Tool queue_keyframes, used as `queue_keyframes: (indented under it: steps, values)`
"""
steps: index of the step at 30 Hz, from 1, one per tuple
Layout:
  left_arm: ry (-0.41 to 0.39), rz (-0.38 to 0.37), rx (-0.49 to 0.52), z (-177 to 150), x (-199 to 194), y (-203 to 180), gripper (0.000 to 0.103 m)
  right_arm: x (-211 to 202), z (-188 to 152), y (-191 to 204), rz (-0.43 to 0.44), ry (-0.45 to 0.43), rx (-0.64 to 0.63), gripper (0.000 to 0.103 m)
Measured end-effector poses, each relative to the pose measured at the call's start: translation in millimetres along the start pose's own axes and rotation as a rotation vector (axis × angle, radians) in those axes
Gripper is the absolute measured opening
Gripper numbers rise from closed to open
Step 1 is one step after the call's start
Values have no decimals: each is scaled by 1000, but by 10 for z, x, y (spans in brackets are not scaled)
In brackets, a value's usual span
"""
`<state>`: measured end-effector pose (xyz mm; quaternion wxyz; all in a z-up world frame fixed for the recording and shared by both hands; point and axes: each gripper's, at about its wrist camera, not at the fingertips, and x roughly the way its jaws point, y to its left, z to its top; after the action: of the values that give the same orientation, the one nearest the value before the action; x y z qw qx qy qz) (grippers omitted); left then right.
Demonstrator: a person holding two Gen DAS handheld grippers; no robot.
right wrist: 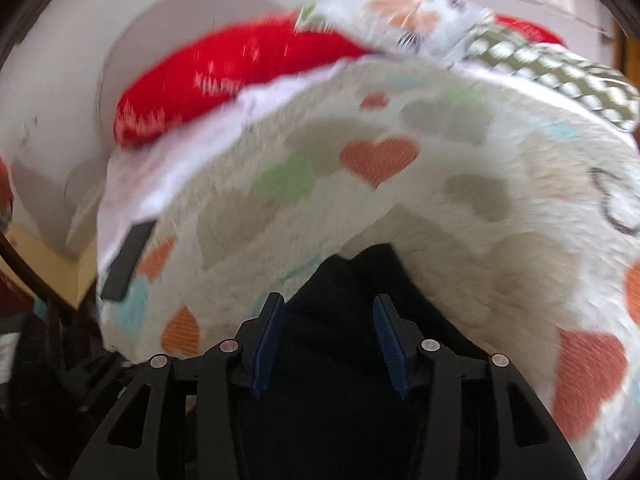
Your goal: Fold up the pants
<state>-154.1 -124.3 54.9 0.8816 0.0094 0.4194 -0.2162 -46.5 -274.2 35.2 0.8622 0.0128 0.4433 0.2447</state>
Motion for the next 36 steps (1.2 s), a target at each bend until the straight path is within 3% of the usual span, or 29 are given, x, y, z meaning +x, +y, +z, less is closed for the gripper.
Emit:
queue_keyframes:
  steps: [1, 2, 9, 14, 17, 18, 20, 23, 25, 26, 29, 34, 36]
  values:
    - [0, -3, -2, 1, 7, 7, 84, 110, -17, -6, -5, 29, -12, 30]
    - [0, -4, -4, 3, 18, 15, 84, 201, -61, -10, -11, 52, -24, 11]
    - [-18, 22, -11, 132, 60, 46, 84, 147, 122, 54, -61, -43, -96, 0]
    - [10, 14, -40, 97, 141, 83, 84, 393, 158, -61, -67, -3, -40, 0]
    - [6, 15, -30, 93, 107, 83, 84, 174, 213, -173, -3, -31, 25, 14]
    - [5, 16, -28, 87, 103, 79, 84, 115, 232, -173, -12, -26, 5, 32]
    - [1, 20, -26, 76, 104, 71, 84, 66, 261, -140, -19, -12, -24, 47]
    - [0, 18, -33, 63, 109, 66, 84, 195, 266, -61, 9, 55, -58, 47]
    - [0, 18, -28, 59, 100, 55, 84, 390, 233, -12, -14, 103, -85, 36]
    - [0, 19, -23, 59, 97, 50, 84, 465, 206, 22, -24, 122, -106, 13]
    - [0, 17, -16, 73, 79, 51, 84, 463, 169, 241, -83, 101, -236, 9]
    - [4, 15, -40, 68, 134, 72, 84, 453, 303, 110, -128, 14, -153, 0]
    - [4, 19, -36, 58, 139, 66, 84, 588, 274, 31, -146, 31, -113, 0]
